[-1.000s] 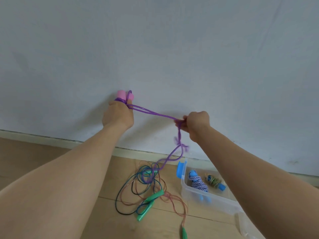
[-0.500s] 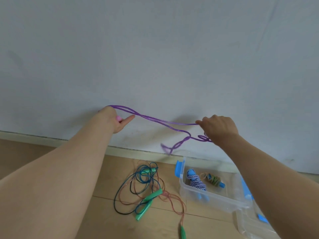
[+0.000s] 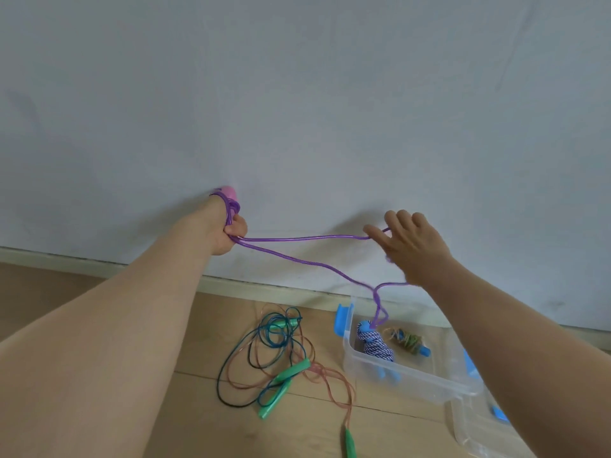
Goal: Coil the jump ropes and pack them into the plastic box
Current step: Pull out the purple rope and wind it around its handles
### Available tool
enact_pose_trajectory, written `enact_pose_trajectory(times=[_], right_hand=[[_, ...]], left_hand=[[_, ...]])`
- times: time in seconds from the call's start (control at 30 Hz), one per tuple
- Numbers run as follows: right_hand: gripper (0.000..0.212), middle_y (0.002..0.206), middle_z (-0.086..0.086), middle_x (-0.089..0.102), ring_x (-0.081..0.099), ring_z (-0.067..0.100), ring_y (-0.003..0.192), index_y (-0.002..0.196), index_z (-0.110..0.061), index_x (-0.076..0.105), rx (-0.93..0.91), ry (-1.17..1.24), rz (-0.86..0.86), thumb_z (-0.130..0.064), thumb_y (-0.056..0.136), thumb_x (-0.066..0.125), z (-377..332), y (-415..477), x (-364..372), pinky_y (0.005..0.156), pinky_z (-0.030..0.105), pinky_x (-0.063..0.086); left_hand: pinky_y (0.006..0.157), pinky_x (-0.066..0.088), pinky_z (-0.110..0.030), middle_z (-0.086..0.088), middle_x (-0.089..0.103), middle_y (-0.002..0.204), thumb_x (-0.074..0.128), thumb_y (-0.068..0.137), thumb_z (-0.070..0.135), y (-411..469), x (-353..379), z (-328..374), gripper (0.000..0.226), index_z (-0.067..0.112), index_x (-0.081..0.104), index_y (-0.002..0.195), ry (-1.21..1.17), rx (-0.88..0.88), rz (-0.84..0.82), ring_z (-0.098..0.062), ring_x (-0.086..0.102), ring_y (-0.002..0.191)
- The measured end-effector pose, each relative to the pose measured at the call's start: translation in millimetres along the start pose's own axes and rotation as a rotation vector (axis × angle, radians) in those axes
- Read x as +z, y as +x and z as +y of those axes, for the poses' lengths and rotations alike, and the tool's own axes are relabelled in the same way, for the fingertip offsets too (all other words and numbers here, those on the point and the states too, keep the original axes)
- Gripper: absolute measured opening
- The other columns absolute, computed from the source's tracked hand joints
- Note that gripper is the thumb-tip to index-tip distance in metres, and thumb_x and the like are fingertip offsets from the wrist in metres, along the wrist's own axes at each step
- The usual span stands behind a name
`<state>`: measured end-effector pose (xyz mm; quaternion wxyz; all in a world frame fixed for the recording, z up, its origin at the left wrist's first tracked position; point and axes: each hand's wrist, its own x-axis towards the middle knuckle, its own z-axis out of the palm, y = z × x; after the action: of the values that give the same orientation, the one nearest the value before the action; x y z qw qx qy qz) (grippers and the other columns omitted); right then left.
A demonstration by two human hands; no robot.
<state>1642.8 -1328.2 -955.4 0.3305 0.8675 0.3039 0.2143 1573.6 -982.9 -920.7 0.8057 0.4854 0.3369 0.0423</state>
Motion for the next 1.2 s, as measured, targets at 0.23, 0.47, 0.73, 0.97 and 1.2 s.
enact_pose_trajectory(times=[0.23,0.47,0.73,0.97,1.2], right_hand=[[0.064,0.139,0.008,0.046,0.047,0.029,0.13,0.15,-0.032,0.042,-0.067,0.17,-0.483,-0.032,0.094,0.073,-18,1,3,0.104,0.039,0.04],[0.043,0.145,0.008,0.061,0.056,0.028,0.134,0.143,-0.016,0.059,-0.004,1.011,-0.469,-0.023,0.1,0.059,-64,38,-41,0.113,0.039,0.045],[0.031,0.092,0.016,0.05,0.048,0.034,0.085,0.105,-0.013,0.059,0.36,2.613,-0.312,-0.026,0.077,0.055,-107,70,-138,0.087,0.043,0.051],[0.042,0.101,0.018,0.075,0.071,0.031,0.077,0.132,-0.018,0.057,0.183,2.56,-0.558,-0.051,0.11,0.042,-91,63,-135,0.076,0.04,0.063],[0.051,0.061,-0.003,0.035,0.035,0.013,0.054,0.102,-0.009,0.075,0.158,2.107,-0.342,-0.048,0.111,0.043,-80,66,-108,0.059,0.027,0.031]], left_hand=[[0.037,0.021,-0.016,-0.001,0.032,0.077,0.039,0.103,0.062,22,8,-12,0.039,0.025,0.046,0.11,0.321,0.253,0.087,-0.016,0.027,0.036],[0.035,0.023,-0.017,-0.002,0.033,0.075,0.039,0.104,0.064,18,7,-16,0.044,0.02,0.043,0.111,0.367,0.276,0.066,-0.015,0.029,0.038],[0.069,0.064,-0.049,-0.009,0.068,0.103,0.034,0.096,0.071,3,46,-26,0.042,0.036,0.047,0.116,0.497,0.466,0.196,-0.035,0.072,0.081],[0.073,0.065,-0.051,-0.006,0.06,0.107,0.033,0.1,0.066,5,36,-24,0.049,0.024,0.05,0.119,0.721,0.506,0.253,-0.032,0.066,0.088],[0.049,0.048,-0.028,-0.001,0.052,0.085,0.05,0.105,0.045,-1,20,-17,0.03,0.021,0.062,0.118,0.797,0.397,0.015,-0.023,0.047,0.056]])
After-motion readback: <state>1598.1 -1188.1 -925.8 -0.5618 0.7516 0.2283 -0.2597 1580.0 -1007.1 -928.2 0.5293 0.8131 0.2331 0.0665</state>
